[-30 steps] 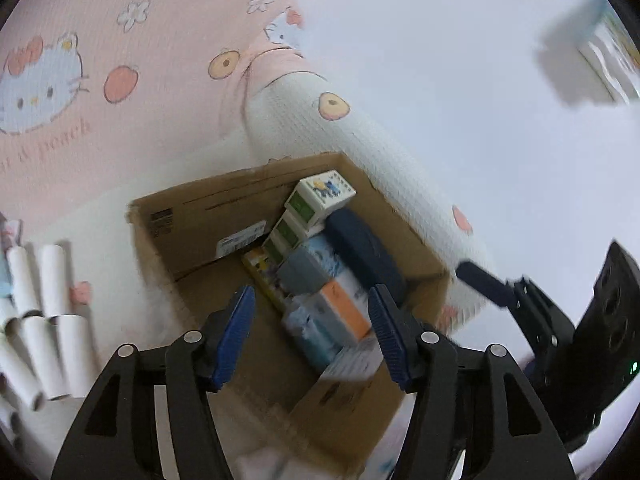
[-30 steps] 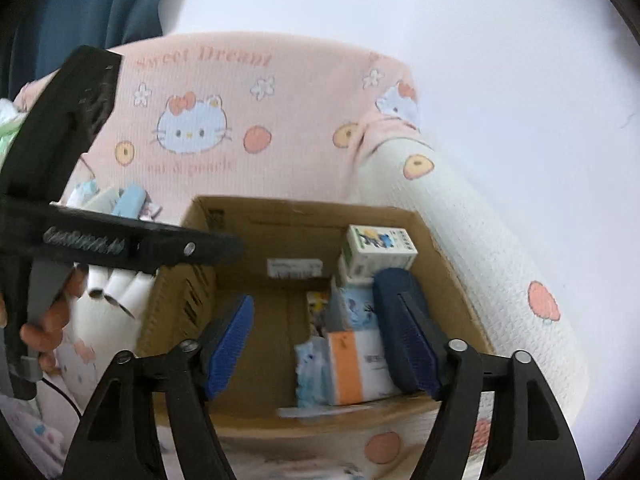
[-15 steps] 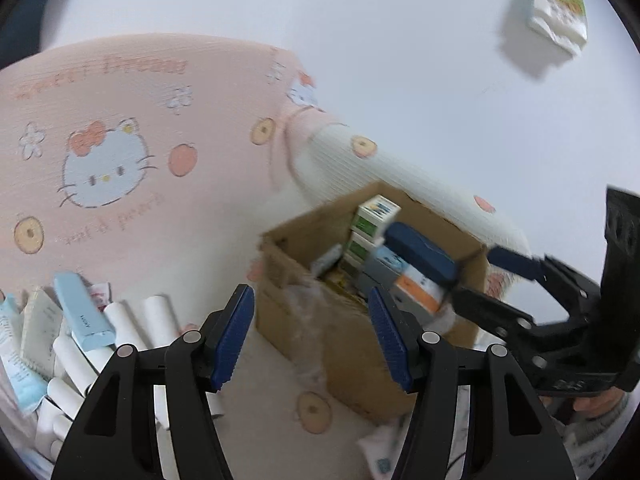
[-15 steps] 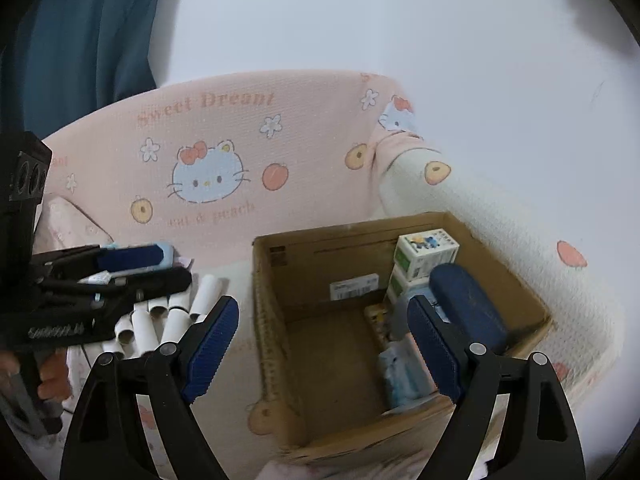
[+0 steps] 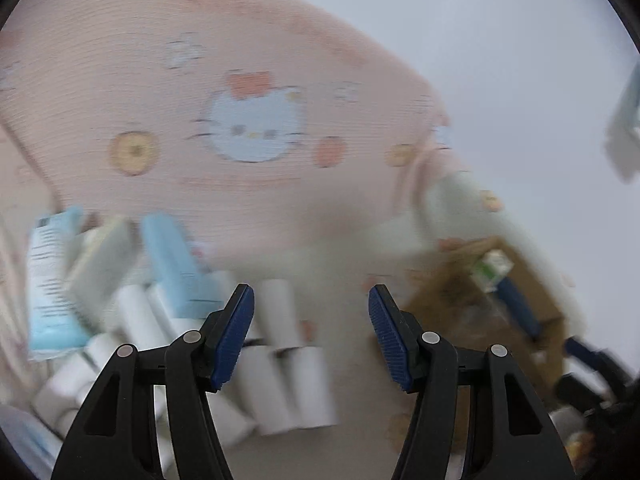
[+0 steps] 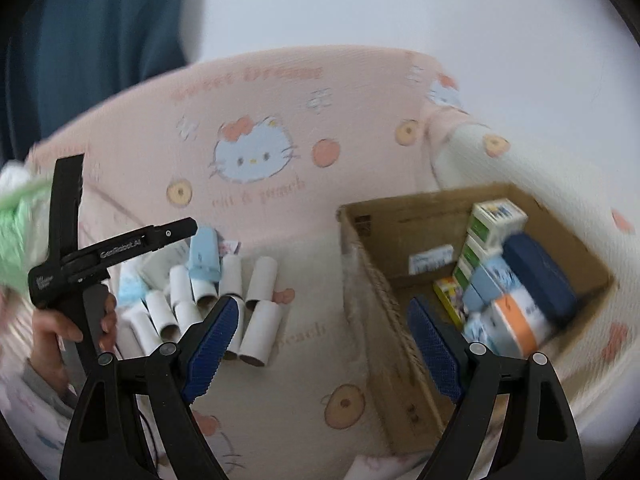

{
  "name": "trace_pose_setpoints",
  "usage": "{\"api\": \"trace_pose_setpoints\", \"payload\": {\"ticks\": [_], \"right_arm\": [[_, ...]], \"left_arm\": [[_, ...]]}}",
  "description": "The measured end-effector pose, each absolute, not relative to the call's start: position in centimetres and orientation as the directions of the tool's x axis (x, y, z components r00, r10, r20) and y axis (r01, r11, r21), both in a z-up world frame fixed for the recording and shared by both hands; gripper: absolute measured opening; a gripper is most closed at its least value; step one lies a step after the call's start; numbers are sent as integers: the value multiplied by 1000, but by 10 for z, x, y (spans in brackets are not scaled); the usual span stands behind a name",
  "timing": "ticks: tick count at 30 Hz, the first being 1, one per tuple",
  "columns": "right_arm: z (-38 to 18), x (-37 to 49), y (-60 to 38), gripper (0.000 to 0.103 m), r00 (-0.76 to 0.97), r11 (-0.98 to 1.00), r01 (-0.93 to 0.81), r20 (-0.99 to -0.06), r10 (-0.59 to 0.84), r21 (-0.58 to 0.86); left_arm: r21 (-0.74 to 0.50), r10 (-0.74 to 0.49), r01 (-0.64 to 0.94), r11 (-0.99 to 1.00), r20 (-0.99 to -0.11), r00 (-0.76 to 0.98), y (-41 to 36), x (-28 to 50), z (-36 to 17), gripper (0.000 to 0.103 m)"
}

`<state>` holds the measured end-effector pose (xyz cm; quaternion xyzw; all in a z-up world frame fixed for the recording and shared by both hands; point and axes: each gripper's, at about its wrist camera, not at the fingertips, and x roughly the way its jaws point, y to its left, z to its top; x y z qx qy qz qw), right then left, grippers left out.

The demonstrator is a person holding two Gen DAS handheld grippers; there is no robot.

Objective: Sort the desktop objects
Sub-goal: 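Move the open right gripper back to the light-blue LUCKY case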

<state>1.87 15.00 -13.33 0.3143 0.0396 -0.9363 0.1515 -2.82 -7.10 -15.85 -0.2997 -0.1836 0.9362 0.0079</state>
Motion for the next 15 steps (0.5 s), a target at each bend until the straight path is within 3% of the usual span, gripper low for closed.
{"api": "trace_pose_setpoints", "payload": {"ticks": [3, 6, 15], "right_arm": [[-136, 17, 123, 85, -756, -935, 347, -611, -236, -68], [-146, 10, 98, 85, -731, -914, 392, -637, -244, -100], [-177, -28, 60, 85, -628, -868, 492, -665, -404, 64]], "left_arm": [[-304, 39, 159, -939, -555, -831, -88, -22, -175, 64], [-324, 35, 189, -927, -576, -816, -105, -25, -184, 64], [-408, 145, 191, -893, -661, -736, -129, -53, -201, 64]]}}
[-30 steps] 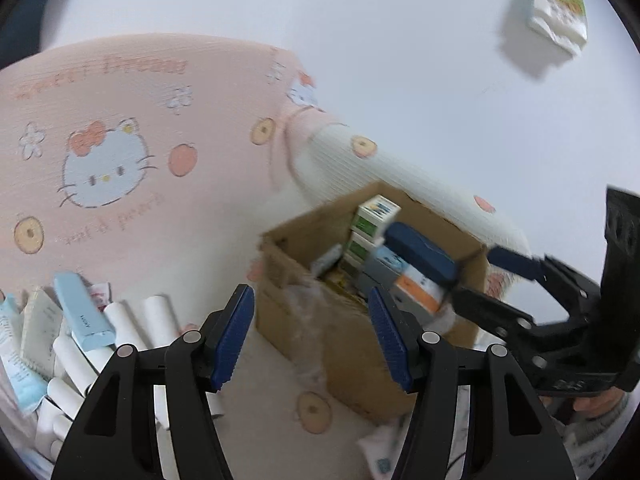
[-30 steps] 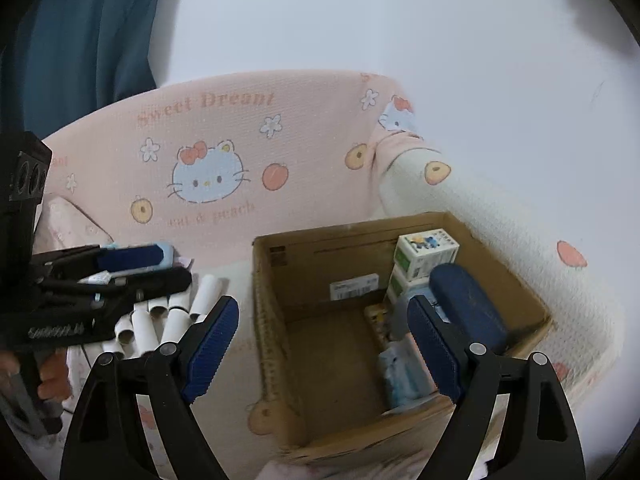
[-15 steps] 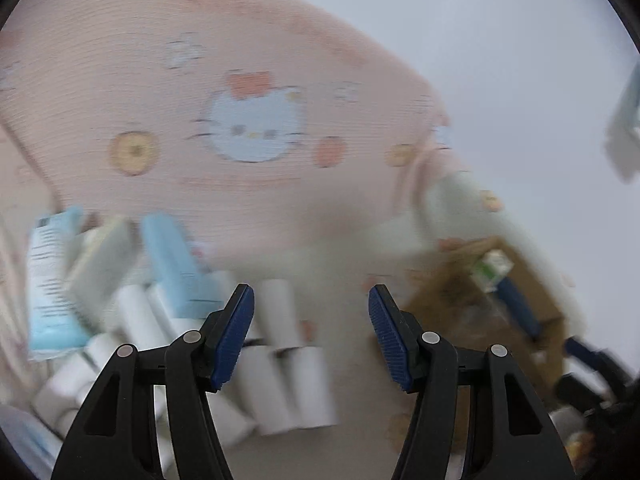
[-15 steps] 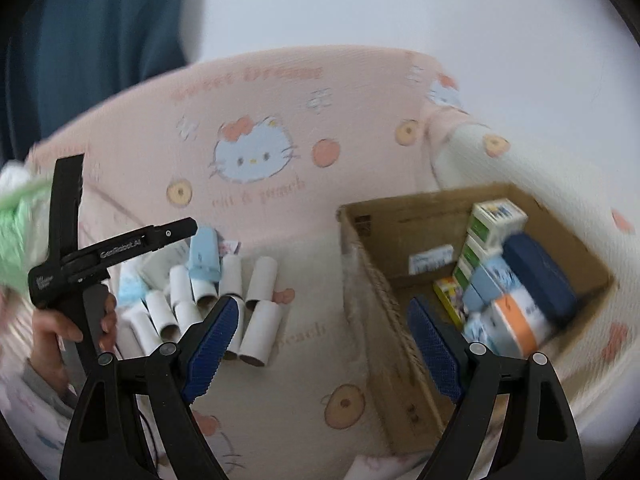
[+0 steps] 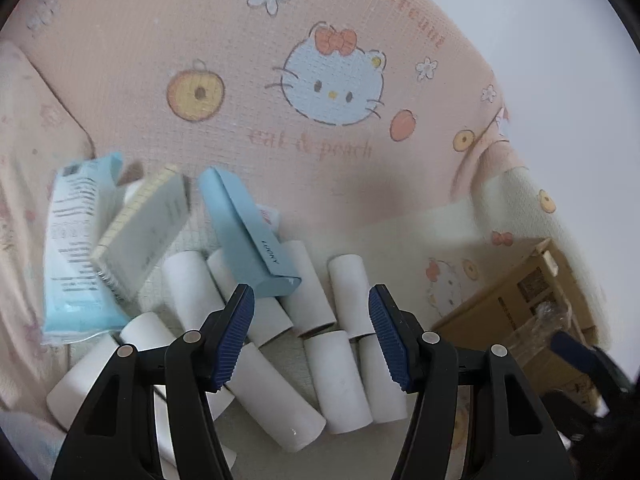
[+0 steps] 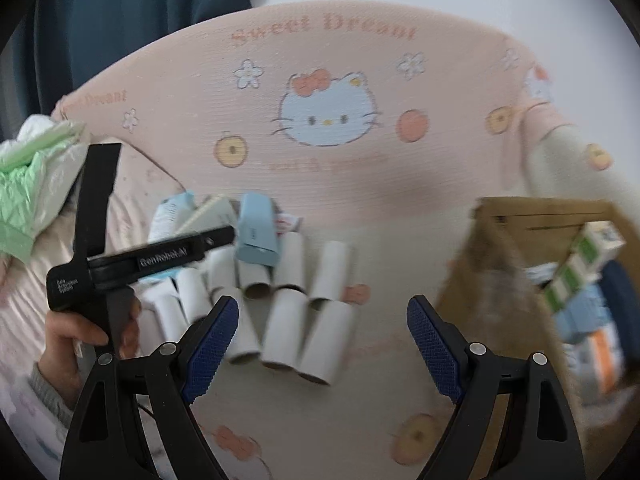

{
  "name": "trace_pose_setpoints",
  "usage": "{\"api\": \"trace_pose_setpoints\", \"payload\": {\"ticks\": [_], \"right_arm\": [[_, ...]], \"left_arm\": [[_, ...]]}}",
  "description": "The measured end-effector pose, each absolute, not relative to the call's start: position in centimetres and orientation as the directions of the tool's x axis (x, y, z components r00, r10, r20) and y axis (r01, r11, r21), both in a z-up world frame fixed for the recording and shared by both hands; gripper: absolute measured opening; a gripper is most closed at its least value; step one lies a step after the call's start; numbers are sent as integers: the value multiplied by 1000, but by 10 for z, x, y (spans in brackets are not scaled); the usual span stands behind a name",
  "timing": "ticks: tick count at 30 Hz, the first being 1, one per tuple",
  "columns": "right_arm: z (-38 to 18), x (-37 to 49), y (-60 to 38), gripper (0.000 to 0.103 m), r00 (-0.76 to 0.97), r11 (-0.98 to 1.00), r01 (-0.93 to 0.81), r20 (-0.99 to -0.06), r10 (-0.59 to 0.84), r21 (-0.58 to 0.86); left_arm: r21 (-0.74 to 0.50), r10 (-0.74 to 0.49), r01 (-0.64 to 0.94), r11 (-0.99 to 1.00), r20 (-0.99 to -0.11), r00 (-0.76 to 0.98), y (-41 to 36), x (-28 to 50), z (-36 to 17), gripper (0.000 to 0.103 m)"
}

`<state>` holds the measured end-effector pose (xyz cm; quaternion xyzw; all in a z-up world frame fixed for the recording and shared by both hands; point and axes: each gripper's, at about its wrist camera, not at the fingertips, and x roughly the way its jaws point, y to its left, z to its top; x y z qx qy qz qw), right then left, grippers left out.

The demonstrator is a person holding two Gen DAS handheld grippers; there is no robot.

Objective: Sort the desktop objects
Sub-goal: 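Move the open right gripper back to the light-blue LUCKY case, then close the right gripper on the light-blue LUCKY case among the tubes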

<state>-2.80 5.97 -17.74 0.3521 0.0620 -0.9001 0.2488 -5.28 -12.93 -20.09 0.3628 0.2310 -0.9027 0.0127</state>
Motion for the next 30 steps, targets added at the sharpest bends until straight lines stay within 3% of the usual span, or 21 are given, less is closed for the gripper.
{"api": "trace_pose_setpoints", "payload": {"ticks": [6, 11, 16, 21, 25, 30], "right_arm": [[-201, -68, 17, 85, -602, -837, 545, -679, -419, 33], [-222, -95, -9, 85, -527, -814, 574, -717, -456, 95], [-236, -114, -29, 85, -485, -797, 592, -738, -469, 117], [-250, -134, -45, 85, -428, -780, 602, -757, -494, 170], [-262, -149, -52, 85, -365, -761, 597, -760, -538, 253], [-274, -159, -61, 85, -345, -754, 604, -768, -540, 258]], "left_arm": [[-527, 197, 221, -821, -623, -757, -164, -62, -200, 64], [-517, 213, 239, -822, -668, -713, -185, -91, -215, 64], [-668, 321, 314, -674, -648, -691, -207, -106, -253, 64], [-658, 275, 384, -647, -672, -687, -212, -105, -267, 64], [-733, 341, 334, -592, -603, -721, -215, -106, -267, 64], [-733, 347, 369, -571, -623, -701, -216, -110, -277, 56]]}}
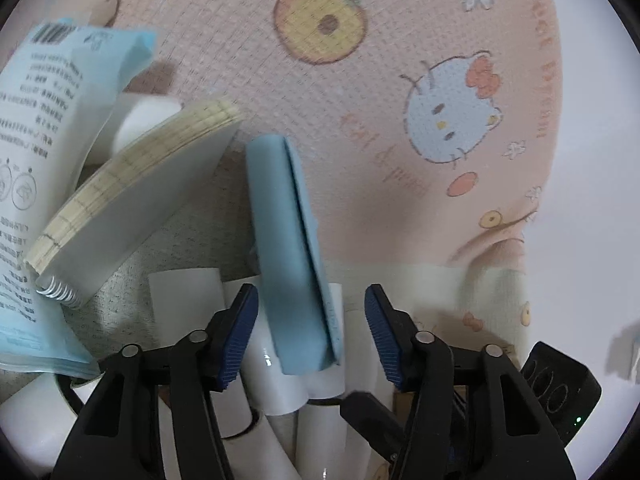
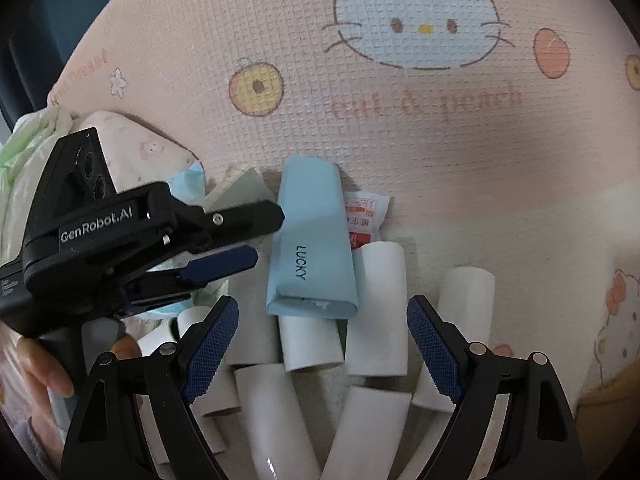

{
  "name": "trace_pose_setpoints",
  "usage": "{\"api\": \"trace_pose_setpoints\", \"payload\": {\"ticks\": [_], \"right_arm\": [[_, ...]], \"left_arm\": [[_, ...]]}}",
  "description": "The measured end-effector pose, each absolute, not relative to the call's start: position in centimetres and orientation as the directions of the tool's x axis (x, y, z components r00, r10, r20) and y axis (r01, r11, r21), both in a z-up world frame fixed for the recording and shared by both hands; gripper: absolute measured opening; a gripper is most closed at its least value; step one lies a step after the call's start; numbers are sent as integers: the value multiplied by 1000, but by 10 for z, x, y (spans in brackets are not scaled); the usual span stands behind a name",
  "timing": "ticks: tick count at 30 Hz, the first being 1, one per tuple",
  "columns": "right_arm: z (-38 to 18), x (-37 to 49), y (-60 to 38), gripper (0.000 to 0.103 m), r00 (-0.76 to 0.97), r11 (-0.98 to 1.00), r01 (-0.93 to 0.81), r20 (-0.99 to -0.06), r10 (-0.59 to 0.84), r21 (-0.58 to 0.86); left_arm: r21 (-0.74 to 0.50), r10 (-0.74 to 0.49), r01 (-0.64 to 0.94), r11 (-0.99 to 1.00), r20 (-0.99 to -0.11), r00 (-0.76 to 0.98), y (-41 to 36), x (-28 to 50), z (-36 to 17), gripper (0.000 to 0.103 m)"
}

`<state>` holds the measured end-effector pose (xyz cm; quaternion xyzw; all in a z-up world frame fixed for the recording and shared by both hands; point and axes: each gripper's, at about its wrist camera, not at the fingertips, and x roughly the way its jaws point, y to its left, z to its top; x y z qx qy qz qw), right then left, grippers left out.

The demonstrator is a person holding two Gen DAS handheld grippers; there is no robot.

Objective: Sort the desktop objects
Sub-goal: 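Close the right gripper on the light-blue LUCKY case among the tubes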

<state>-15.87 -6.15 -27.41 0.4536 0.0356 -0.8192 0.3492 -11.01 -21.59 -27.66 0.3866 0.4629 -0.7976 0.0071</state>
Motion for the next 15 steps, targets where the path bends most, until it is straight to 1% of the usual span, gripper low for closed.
{"api": "trace_pose_setpoints", "payload": {"ticks": [2, 6, 8, 9, 10, 12, 13, 15], "right_arm": [[-279, -163, -66, 85, -333, -748, 611, -773, -540, 260], [-284, -164, -75, 85, -316, -727, 644, -782, -537, 239], [-287, -165, -80, 83, -306, -710, 662, -780, -546, 238], [-288, -166, -81, 79, -298, -705, 668, -783, -547, 239], [-291, -168, -83, 71, -288, -704, 669, -790, -541, 238], [-296, -171, -85, 60, -264, -700, 669, -802, -536, 247], [-299, -172, -85, 58, -259, -703, 667, -810, -527, 244], [-300, -172, -85, 58, -259, -700, 673, -811, -525, 238]], "left_arm": [[-727, 352, 381, -571, -636, -686, -215, -114, -281, 47], [-734, 374, 381, -563, -636, -675, -212, -118, -286, 46], [-735, 376, 380, -561, -635, -674, -211, -118, -286, 46], [-743, 381, 375, -555, -627, -679, -211, -118, -286, 46], [-748, 384, 373, -549, -622, -682, -213, -115, -286, 46], [-748, 383, 376, -546, -623, -682, -212, -117, -286, 46], [-748, 380, 376, -546, -622, -685, -212, -117, -286, 46], [-750, 381, 380, -542, -622, -684, -211, -118, -289, 46]]}}
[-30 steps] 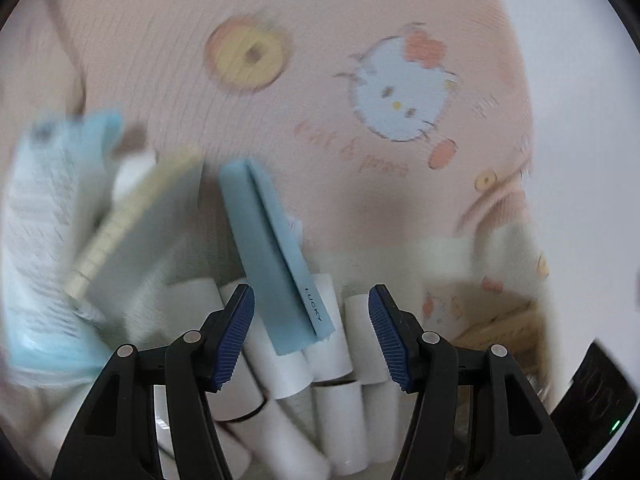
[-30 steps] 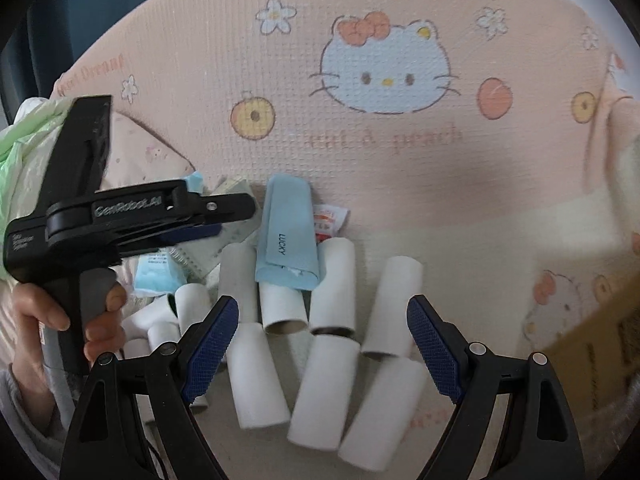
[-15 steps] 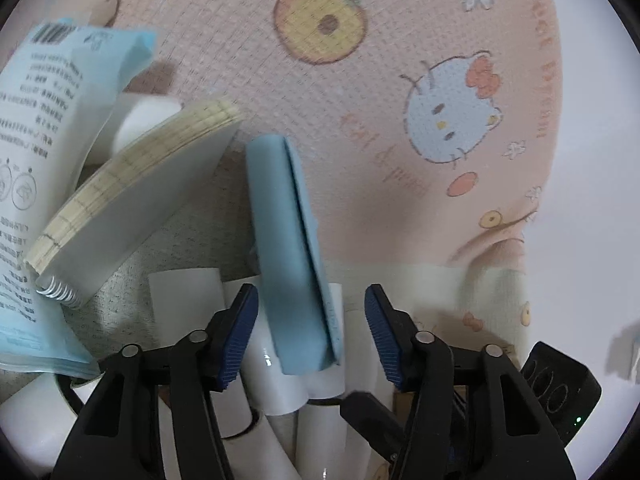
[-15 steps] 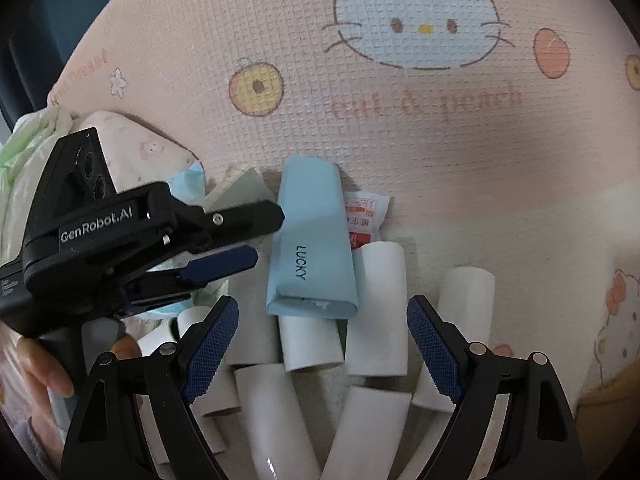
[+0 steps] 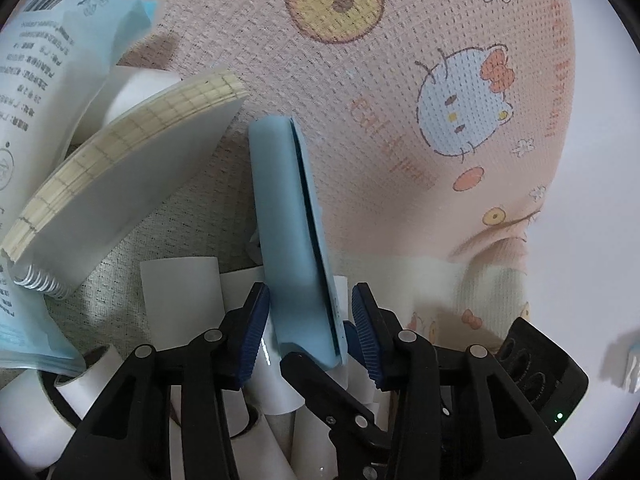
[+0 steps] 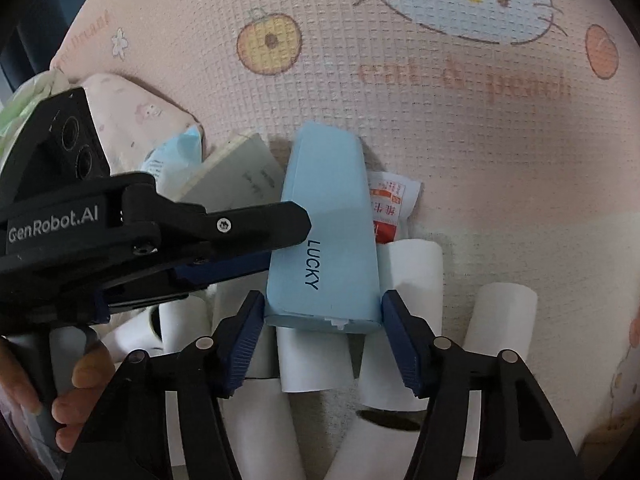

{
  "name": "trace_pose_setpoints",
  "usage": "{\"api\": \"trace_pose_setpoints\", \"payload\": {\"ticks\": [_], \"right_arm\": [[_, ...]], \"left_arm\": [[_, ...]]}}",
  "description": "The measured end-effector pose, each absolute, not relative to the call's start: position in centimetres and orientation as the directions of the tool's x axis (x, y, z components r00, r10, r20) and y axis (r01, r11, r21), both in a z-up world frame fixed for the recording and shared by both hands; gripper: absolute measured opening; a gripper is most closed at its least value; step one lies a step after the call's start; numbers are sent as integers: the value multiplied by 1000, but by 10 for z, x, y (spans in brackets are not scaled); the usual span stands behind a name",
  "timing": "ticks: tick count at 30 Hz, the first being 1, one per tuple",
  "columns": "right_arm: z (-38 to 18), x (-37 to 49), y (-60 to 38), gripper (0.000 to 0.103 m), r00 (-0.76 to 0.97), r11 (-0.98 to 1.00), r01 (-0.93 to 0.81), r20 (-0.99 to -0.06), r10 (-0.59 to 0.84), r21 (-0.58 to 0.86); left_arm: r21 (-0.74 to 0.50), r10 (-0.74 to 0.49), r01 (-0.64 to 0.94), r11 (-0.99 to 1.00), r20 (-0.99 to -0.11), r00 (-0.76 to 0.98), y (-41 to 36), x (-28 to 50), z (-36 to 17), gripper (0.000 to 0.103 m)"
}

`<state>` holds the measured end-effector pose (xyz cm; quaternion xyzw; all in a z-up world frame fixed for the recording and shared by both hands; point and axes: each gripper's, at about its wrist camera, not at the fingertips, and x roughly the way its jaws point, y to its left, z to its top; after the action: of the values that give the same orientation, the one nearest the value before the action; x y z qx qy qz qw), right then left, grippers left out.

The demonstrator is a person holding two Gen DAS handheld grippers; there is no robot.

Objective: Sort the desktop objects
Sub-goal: 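Close the right gripper on the light-blue LUCKY case among the tubes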

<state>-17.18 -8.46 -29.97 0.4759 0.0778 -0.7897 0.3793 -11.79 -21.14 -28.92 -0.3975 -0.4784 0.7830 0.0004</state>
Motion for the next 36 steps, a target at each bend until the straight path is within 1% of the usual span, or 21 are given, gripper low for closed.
{"api": "trace_pose_setpoints", "payload": {"ticks": [6, 10, 13, 18, 19, 20, 21, 22, 24, 26, 32, 36], "right_arm": [[-298, -168, -83, 58, -282, -702, 680, -808, -518, 213], [-284, -161, -84, 58, -334, -702, 697, -798, -502, 150], [-271, -158, -79, 58, -354, -701, 700, -786, -507, 137], [-258, -149, -66, 58, -392, -709, 699, -779, -489, 93], [-256, -145, -64, 57, -399, -709, 700, -779, -483, 81], [-255, -142, -62, 53, -407, -711, 700, -780, -475, 68], [-254, -137, -59, 46, -421, -714, 699, -785, -454, 38], [-253, -126, -58, 45, -428, -715, 699, -791, -437, 17], [-252, -116, -57, 45, -426, -720, 694, -795, -432, 19], [-252, -111, -48, 45, -417, -734, 677, -794, -442, 53], [-251, -102, -36, 44, -413, -758, 641, -777, -475, 123], [-250, -91, -34, 45, -422, -748, 658, -779, -464, 90]], "left_arm": [[-734, 367, 387, -559, -637, -678, -208, -117, -289, 45], [-727, 360, 361, -584, -631, -688, -203, -117, -281, 45], [-745, 366, 336, -576, -602, -710, -201, -117, -274, 45], [-802, 424, 290, -523, -540, -728, -194, -113, -275, 45], [-807, 431, 289, -516, -535, -726, -192, -112, -275, 45], [-809, 433, 289, -512, -534, -727, -189, -110, -275, 45], [-810, 431, 282, -515, -529, -731, -185, -106, -274, 45], [-808, 433, 277, -521, -529, -730, -182, -104, -273, 45], [-795, 435, 268, -544, -540, -720, -174, -97, -270, 45], [-791, 448, 269, -550, -551, -704, -168, -88, -271, 45], [-827, 507, 270, -492, -525, -684, -161, -73, -276, 45], [-806, 506, 261, -531, -549, -665, -151, -67, -270, 45]]}}
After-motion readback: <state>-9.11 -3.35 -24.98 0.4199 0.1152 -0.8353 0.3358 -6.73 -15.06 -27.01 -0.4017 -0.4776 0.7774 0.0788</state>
